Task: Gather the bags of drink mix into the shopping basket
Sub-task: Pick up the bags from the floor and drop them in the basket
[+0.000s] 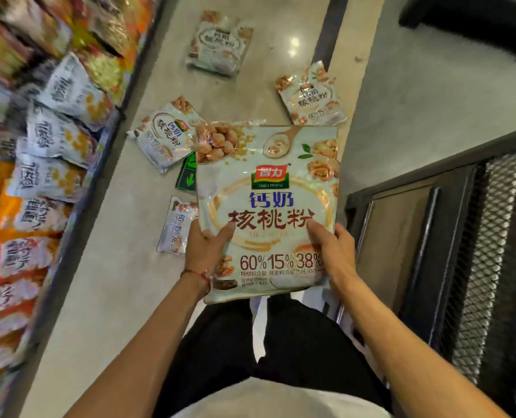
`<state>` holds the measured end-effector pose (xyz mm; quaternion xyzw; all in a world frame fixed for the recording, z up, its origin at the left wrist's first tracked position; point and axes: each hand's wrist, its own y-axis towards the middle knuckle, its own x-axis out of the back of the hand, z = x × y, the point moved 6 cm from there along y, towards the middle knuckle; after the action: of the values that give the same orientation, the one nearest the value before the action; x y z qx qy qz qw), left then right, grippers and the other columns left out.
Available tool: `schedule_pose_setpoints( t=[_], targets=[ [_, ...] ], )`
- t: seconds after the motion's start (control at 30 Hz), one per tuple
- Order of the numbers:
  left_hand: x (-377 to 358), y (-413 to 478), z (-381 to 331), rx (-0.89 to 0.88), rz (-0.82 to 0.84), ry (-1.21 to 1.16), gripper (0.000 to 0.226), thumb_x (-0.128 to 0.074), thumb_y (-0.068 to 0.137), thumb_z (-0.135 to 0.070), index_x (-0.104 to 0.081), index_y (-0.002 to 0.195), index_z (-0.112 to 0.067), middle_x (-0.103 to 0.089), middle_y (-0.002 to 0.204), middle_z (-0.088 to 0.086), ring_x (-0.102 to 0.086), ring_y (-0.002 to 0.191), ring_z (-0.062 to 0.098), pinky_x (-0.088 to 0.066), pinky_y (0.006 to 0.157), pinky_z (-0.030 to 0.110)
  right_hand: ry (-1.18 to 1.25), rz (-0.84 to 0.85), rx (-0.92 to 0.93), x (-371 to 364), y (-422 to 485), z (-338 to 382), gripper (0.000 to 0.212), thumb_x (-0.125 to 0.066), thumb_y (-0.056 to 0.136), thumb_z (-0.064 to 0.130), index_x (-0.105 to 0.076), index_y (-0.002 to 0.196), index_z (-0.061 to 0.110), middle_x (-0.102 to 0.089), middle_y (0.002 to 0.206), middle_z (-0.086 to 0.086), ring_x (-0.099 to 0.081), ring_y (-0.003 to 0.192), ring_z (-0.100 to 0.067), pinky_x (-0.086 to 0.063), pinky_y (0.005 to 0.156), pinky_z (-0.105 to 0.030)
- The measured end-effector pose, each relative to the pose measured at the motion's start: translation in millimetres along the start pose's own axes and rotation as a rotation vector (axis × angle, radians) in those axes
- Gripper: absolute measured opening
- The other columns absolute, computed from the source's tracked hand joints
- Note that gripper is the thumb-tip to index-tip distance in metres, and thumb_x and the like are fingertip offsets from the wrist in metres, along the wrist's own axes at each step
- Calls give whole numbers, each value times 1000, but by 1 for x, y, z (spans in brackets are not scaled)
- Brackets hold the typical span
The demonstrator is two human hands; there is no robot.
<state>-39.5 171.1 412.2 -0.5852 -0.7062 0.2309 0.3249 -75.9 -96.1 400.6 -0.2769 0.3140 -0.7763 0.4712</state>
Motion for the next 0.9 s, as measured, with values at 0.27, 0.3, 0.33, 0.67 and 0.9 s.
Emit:
schedule_pose_setpoints(
  t=[0.27, 0.3, 0.33, 0.67, 0.9],
  targets=[
    [55, -100, 41, -37, -296, -151, 17, -72, 92, -28, -57, 98, -28, -71, 94, -5, -73, 75, 15, -60, 61, 35, -198, 295, 53, -36, -43, 8, 29, -79, 89, 28, -67, 111, 14, -80, 101, -10, -79, 85, -33, -64, 80, -50],
    [63, -110, 48, -31, -330, -166, 17, -72, 92, -29, -57, 99, -28, -71, 95, -3, -73, 78, 18, -59, 62, 35, -220, 322, 57, -41, -50, 6, 28, -79, 89, 27, -67, 111, 14, -80, 99, -10, -79, 83, -32, -65, 79, -49],
    [71, -119, 57, -20, -366, -183, 21, -72, 91, -31, -56, 104, -24, -71, 98, 0, -73, 80, 19, -58, 63, 34, -246, 346, 58, -47, -59, 4, 29, -79, 89, 27, -66, 112, 14, -81, 98, -9, -79, 82, -32, -65, 78, -49],
    [159, -220, 159, 58, -633, -430, 40, -72, 90, -36, -56, 120, -15, -72, 108, 9, -76, 78, 20, -64, 68, 46, -588, 628, 166, -122, -160, -40, 29, -79, 89, 20, -68, 115, 12, -80, 100, -8, -79, 78, -28, -63, 65, -38],
    [225, -299, 250, 83, -843, -634, 38, -73, 91, -33, -54, 118, -14, -69, 103, 9, -72, 86, 23, -61, 72, 43, -768, 802, 267, -182, -255, -111, 29, -78, 90, 18, -65, 116, 11, -79, 97, -6, -79, 71, -26, -62, 66, -38]
  ],
)
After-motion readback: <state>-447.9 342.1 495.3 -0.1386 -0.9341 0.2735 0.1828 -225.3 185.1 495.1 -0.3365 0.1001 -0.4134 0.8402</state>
